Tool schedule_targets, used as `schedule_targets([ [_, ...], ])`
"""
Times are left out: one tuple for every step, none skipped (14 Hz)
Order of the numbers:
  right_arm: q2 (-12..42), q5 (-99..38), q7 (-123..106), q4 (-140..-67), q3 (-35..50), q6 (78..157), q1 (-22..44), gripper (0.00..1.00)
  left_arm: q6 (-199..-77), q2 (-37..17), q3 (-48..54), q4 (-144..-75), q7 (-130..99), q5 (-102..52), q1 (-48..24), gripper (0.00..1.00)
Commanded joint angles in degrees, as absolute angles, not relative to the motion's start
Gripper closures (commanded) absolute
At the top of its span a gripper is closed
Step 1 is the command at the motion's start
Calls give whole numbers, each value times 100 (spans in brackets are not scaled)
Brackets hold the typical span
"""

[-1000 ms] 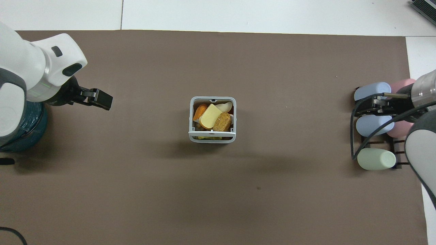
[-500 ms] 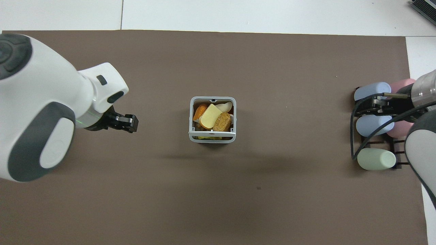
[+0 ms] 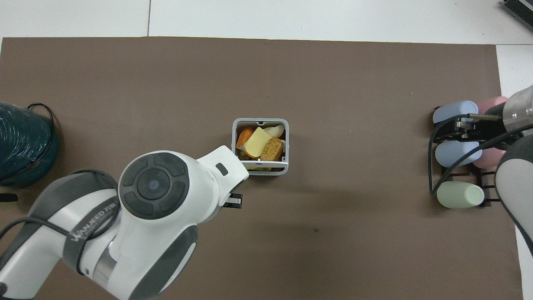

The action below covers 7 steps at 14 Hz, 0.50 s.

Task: Close trash can lid
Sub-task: 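Move the left gripper toward the open white lid of the trash can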

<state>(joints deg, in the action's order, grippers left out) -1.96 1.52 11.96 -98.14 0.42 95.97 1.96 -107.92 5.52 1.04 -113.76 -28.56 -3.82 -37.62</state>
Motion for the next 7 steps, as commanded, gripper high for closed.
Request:
schedule_targets([
  [-237, 132, 1099, -9853, 79, 9562, 132, 0, -11720, 634, 9, -11716, -3268, -631, -4008, 100],
  [-237, 132, 1099, -9853, 79, 9562, 132, 0, -12055, 528, 9, -11716, -3426, -694, -4008, 100],
  [-237, 132, 1099, -9853, 88, 9562, 132, 0, -12346, 484, 9, -11698, -3515, -720, -4008, 100],
  [-237, 132, 1099, -9853, 88, 9562, 132, 0, -12644, 379, 9, -11681, -3533, -825, -3982, 100],
  [-237, 132, 1099, -9853, 88, 9562, 132, 0, -12908, 308, 9, -11655, -3533, -965, -3938, 100],
  [-237, 132, 1099, -9853, 88, 9562, 132, 0, -13146, 264, -9, -11637, -3533, -1071, -3903, 100],
  [-237, 132, 1099, -9853, 88, 9562, 132, 0, -13349, 159, -9, -11637, -3542, -1133, -3894, 100],
])
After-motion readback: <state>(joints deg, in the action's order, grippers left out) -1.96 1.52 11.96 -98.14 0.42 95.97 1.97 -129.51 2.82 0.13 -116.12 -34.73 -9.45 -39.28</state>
